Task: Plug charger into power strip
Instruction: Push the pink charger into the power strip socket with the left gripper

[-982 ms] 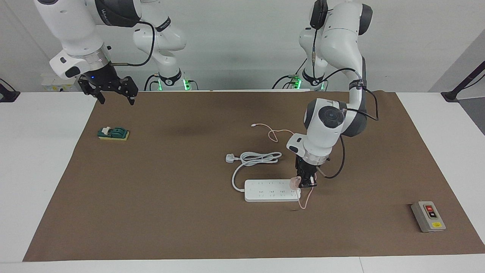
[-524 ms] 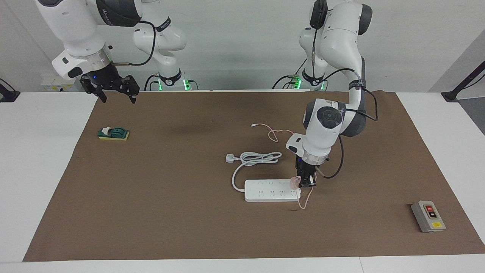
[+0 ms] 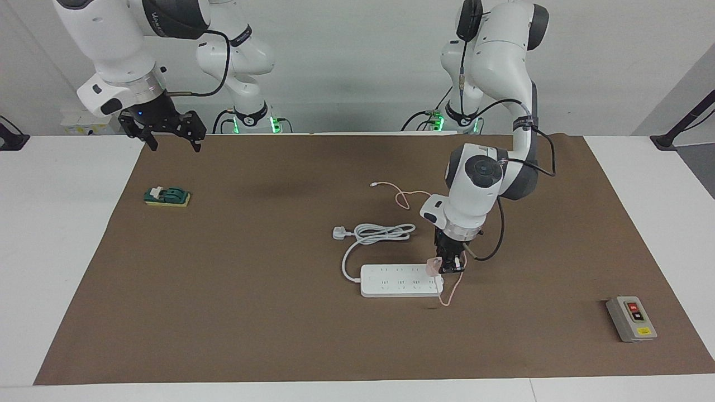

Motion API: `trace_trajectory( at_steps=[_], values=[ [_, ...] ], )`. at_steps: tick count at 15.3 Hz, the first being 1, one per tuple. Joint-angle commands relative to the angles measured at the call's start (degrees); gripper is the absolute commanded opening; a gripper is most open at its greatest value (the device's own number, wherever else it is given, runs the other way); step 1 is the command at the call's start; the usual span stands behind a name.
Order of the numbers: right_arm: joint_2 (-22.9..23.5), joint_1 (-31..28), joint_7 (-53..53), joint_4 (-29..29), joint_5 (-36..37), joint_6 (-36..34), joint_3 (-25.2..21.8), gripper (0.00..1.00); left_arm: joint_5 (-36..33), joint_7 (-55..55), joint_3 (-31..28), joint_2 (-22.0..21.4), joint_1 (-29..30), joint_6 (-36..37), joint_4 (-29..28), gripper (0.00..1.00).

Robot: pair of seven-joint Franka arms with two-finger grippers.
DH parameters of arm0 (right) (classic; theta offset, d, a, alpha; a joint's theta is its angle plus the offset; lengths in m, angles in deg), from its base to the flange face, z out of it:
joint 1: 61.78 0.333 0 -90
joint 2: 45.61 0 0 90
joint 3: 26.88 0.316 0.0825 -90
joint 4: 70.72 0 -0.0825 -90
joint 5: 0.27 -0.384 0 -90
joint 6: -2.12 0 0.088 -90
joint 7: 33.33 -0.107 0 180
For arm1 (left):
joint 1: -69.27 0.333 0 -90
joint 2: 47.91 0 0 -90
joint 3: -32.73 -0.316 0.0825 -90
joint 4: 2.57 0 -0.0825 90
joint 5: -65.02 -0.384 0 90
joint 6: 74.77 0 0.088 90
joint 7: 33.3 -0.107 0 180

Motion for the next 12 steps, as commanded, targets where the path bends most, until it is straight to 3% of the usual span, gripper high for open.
trace_trajectory(
  at_steps=[1, 12],
  values=[
    [-0.7, -0.29, 0.94, 0.32, 0.53, -0.68, 0.21, 1.0, -0.84, -0.6, -0.44, -1.48, -0.57, 0.82, -2.55, 0.0],
    [-0.7, -0.29, 0.94, 0.4, 0.53, -0.68, 0.21, 1.0, -0.57, 0.19, -0.09, -2.01, -1.27, -4.35, -5.8, 0.0]
  ],
)
